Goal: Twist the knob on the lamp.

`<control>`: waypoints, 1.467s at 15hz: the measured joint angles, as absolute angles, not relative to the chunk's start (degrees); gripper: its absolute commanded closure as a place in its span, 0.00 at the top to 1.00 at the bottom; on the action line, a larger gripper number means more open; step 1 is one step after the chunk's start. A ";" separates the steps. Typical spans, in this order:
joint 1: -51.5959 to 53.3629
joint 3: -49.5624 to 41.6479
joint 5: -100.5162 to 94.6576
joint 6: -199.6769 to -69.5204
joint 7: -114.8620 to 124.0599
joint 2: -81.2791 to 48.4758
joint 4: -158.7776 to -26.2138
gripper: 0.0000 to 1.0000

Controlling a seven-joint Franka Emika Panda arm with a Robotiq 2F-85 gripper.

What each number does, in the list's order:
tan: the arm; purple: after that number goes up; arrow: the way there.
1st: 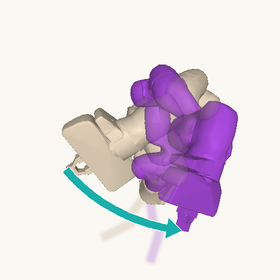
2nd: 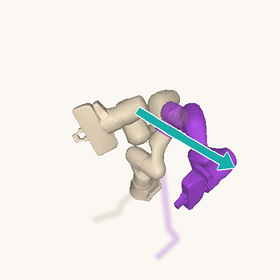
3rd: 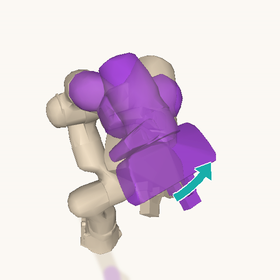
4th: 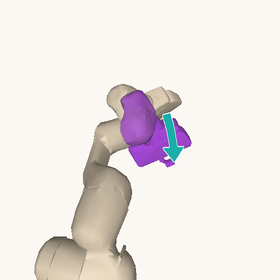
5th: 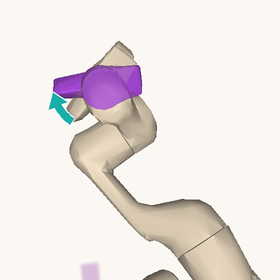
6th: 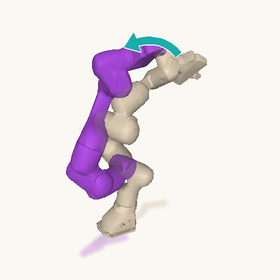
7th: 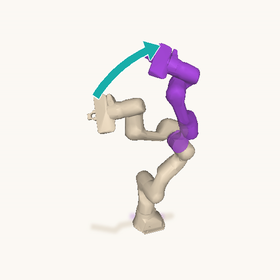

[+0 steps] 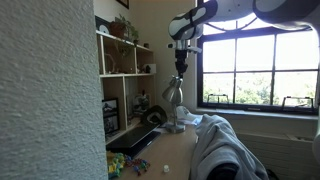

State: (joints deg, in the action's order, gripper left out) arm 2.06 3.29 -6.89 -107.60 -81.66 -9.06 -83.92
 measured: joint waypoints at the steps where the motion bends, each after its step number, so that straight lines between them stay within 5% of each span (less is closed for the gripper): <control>1: 2.06 3.39 -6.52 -106.62 -82.90 -9.41 -83.18 0.06; 22: -0.59 2.20 3.58 -105.29 -73.18 -15.55 -72.72 0.06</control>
